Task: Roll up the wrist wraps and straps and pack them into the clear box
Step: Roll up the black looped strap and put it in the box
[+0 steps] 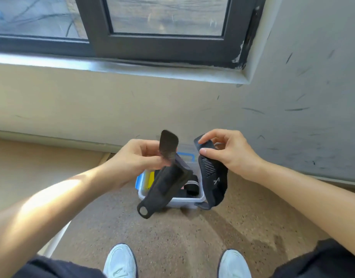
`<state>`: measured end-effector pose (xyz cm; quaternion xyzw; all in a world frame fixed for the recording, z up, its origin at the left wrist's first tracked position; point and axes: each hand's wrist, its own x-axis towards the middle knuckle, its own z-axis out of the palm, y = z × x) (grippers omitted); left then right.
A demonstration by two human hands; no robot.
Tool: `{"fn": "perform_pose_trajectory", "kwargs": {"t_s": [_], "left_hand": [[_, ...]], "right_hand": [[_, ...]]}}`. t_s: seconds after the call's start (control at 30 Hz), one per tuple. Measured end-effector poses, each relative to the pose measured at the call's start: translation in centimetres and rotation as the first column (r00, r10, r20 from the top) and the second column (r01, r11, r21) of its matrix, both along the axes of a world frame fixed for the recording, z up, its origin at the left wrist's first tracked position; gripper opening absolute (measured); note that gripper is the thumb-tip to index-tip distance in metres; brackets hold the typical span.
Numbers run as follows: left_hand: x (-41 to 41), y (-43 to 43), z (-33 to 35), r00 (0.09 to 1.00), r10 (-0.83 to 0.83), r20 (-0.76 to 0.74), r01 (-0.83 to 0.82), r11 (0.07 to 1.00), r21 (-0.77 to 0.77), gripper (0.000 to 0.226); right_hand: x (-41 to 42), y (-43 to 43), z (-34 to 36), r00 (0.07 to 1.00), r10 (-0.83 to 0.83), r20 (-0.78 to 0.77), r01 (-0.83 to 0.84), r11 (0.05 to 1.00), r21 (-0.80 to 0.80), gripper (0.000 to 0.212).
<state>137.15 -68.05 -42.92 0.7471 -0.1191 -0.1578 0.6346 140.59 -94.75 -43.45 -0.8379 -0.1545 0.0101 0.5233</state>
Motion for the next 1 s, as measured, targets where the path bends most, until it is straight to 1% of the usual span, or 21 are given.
{"fn": "perform_pose_trajectory", "kwargs": {"t_s": [0.07, 0.17, 0.27, 0.33, 0.53, 0.6, 0.73, 0.87, 1.0], "left_hand": [[0.2, 0.0, 0.0, 0.996, 0.078, 0.041, -0.08, 0.996, 0.04, 0.017], [0.7, -0.3, 0.0, 0.974, 0.212, 0.079, -0.216, 0.976, 0.043, 0.007], [1.4, -1.0, -0.3, 0.953, 0.294, 0.074, -0.297, 0.954, 0.037, 0.007], [2.0, -1.5, -0.3, 0.948, 0.316, 0.034, -0.316, 0.949, 0.015, 0.009], [4.3, -3.1, -0.5, 0.926, 0.367, -0.091, -0.373, 0.926, -0.066, 0.009], [4.8, -3.8, -0.5, 0.927, 0.36, -0.11, -0.369, 0.926, -0.082, 0.009], [5.6, -4.7, -0.4, 0.951, 0.307, -0.049, -0.31, 0.945, -0.104, 0.006], [6.0, -5.0, -1.5, 0.98, 0.193, -0.055, -0.194, 0.981, -0.004, 0.02], [6.1, -5.3, -2.9, 0.988, 0.145, -0.057, -0.138, 0.984, 0.117, 0.018]], "right_hand": [[-0.2, 0.1, 0.5, 1.0, 0.009, -0.025, -0.009, 1.0, 0.012, 0.009], [-0.8, 0.6, 0.5, 0.991, 0.083, -0.102, -0.083, 0.997, 0.0, 0.016], [-1.3, 1.3, 0.1, 0.968, 0.14, -0.209, -0.121, 0.987, 0.103, 0.023], [-1.1, 1.8, -0.3, 0.974, 0.108, -0.201, -0.08, 0.987, 0.143, 0.022], [0.2, 1.6, -1.3, 0.976, -0.041, -0.215, 0.072, 0.988, 0.138, 0.013], [0.6, 1.4, -1.5, 0.972, -0.075, -0.222, 0.106, 0.986, 0.131, 0.01], [1.0, 1.1, -1.2, 0.961, -0.108, -0.256, 0.159, 0.969, 0.188, 0.01], [1.7, 0.2, -0.7, 0.957, -0.176, -0.232, 0.231, 0.944, 0.235, 0.006], [2.2, -0.4, -0.5, 0.947, -0.242, -0.213, 0.294, 0.919, 0.262, 0.007]]}}
